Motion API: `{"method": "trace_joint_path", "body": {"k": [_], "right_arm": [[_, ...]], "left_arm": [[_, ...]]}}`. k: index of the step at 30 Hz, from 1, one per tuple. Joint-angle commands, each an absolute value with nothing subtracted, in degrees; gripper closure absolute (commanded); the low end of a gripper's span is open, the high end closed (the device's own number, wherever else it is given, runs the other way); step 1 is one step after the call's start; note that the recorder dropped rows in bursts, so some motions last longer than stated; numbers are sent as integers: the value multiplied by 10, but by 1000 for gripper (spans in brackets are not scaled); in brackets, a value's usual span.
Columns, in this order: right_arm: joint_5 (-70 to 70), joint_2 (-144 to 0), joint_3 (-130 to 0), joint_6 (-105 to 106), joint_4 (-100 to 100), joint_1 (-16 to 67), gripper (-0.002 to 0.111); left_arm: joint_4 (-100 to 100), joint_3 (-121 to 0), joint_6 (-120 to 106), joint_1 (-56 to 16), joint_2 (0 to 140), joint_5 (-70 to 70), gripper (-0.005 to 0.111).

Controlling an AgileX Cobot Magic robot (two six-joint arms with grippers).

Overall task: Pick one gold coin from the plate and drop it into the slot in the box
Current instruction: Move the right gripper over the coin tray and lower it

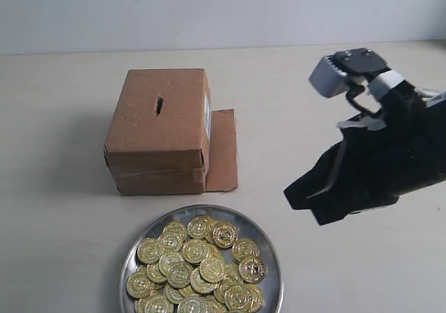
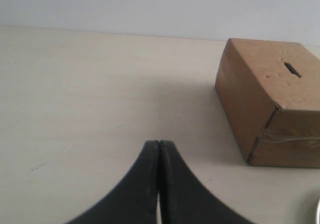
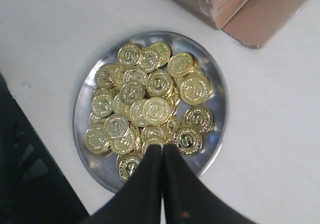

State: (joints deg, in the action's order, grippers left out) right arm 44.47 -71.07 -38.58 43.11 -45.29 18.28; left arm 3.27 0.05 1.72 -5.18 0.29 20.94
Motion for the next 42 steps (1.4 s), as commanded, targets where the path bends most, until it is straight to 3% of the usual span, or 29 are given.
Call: {"method": "trace_joint_path", "body": {"k": [1,14,19,25,27,42], "right_arm": [[392,-762,-391,432,-411,251,108],[342,-926,-488,434,-329,374,106],[339,-979,-492,449,-331,387,89],[323,-1019,-495,449,-364,387,56],[313,-1024,-495,449,-372,387,53],[355,-1062,-552,328,-312,387,51]], "left_arm": [[37,0,17,-52,0,202,107],[37,0,17,-52,0,202,107],[37,0,17,-52,0,202,107],[37,0,17,-52,0,202,107],[37,0,17,-52,0,202,107],[37,0,17,-52,0,202,107]]}}
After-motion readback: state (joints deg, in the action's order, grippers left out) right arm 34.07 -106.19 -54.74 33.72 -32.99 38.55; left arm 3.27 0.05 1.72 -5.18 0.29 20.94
